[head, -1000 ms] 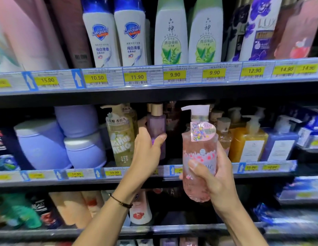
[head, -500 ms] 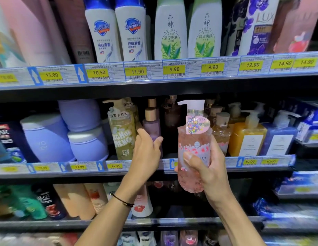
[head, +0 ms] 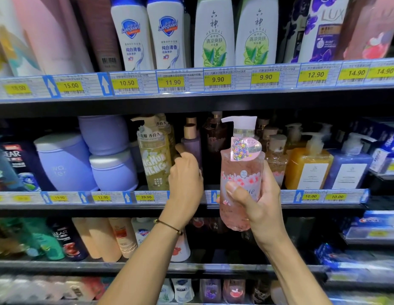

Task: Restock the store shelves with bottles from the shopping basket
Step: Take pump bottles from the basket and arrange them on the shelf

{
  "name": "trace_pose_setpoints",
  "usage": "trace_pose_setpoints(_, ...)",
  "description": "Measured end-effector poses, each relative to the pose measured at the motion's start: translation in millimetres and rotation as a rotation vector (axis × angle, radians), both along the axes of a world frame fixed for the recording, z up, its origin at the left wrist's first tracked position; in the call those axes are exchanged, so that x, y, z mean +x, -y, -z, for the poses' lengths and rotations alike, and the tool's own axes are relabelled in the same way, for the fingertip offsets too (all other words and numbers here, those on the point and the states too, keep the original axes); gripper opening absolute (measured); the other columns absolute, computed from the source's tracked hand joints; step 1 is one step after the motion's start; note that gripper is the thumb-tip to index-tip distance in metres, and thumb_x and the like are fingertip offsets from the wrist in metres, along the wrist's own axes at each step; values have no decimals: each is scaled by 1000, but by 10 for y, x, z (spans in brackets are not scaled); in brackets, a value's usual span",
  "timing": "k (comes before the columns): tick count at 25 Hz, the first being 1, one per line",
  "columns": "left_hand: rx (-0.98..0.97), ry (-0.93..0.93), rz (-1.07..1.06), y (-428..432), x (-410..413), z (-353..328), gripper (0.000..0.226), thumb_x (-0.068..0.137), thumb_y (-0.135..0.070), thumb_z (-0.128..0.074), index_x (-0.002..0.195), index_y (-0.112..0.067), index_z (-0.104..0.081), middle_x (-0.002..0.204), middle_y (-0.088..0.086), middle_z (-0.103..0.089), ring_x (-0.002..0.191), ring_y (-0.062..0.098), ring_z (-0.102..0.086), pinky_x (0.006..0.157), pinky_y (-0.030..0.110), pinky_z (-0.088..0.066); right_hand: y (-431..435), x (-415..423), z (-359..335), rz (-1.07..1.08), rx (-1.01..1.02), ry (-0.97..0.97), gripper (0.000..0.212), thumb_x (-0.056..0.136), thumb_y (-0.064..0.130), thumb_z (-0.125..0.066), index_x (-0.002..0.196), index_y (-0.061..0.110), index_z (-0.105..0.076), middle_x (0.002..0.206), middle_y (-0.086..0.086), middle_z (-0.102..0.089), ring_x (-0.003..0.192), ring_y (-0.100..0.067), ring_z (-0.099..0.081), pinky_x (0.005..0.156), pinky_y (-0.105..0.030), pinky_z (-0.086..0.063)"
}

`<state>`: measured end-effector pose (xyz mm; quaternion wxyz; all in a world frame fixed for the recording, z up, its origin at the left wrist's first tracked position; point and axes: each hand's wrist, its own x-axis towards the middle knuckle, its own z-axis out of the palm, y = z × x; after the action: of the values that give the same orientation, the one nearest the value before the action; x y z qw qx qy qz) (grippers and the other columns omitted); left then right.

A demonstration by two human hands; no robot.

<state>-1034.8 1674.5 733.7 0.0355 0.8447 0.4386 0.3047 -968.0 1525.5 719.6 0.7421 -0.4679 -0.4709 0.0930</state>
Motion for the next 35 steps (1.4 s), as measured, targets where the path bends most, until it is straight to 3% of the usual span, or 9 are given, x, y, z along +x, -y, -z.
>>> trace_pose_setpoints(2,-14,-34,5,-114,82,-1,23,96,-11,-58,114,4,-56,113,23,-61,108,44,-61,79,44,-48,-13,-8,-2,6,-2,-2,54,71,43,-75,120,29,-58,109,2,-68,101,-18,-67,86,-33,-56)
trace_pose_setpoints(6,-44,5,-1,-229,145,-7,44,92,-5,-54,131,13,-45,109,28,-62,103,52,-61,79,49,-47,-23,-50,-36,6,-11,9,54,72,42,-75,119,24,-58,105,10,-69,98,-9,-68,81,-22,-53)
trace_pose_setpoints(11,-66,78,61,-73,17,-12,17,98,-6,-54,113,3,-52,114,26,-59,105,47,-60,75,43,-43,-3,-71,-75,40,-40,60,51,75,40,-77,120,26,-59,109,13,-70,103,-8,-69,84,-19,-53)
trace_pose_setpoints(16,198,244,218,265,-463,122,44,85,9,-55,128,-1,-51,113,14,-58,101,35,-57,76,38,-45,-7,-53,-115,98,-69,139,60,77,28,-87,128,26,-56,117,13,-68,112,-9,-66,90,-23,-55)
trace_pose_setpoints(20,476,217,106,172,-931,560,31,87,-6,-57,117,-1,-64,115,15,-62,103,38,-54,88,47,-46,-86,-81,-171,123,-85,187,74,73,18,-90,132,25,-45,124,19,-61,120,-7,-60,92,-21,-52)
trace_pose_setpoints(26,487,48,41,-187,-1322,956,37,91,-18,-57,123,-2,-66,124,21,-58,113,44,-51,100,54,-42,-424,-44,-115,261,-100,287,76,74,23,-87,139,26,-46,130,5,-51,126,-17,-55,104,-44,-50)
trace_pose_setpoints(30,504,16,79,-334,-1384,972,48,88,-17,-59,133,0,-61,128,24,-55,120,46,-50,112,60,-36,-602,-88,-66,334,-119,270,77,77,22,-85,143,24,-46,125,4,-45,121,-10,-53,103,-36,-51)
trace_pose_setpoints(33,519,2,110,-403,-1401,1001,48,90,-18,-58,133,1,-60,127,24,-55,120,46,-50,113,61,-35,-707,-93,-34,419,-221,261,74,81,27,-82,144,18,-44,126,4,-46,113,-4,-51,97,-13,-43)
trace_pose_setpoints(35,526,15,113,-425,-1401,1019,46,89,-17,-58,132,1,-61,126,23,-55,119,45,-50,113,60,-35,-742,-115,-29,460,-308,234,69,86,32,-77,143,15,-43,126,3,-46,113,-8,-48,93,-16,-40)
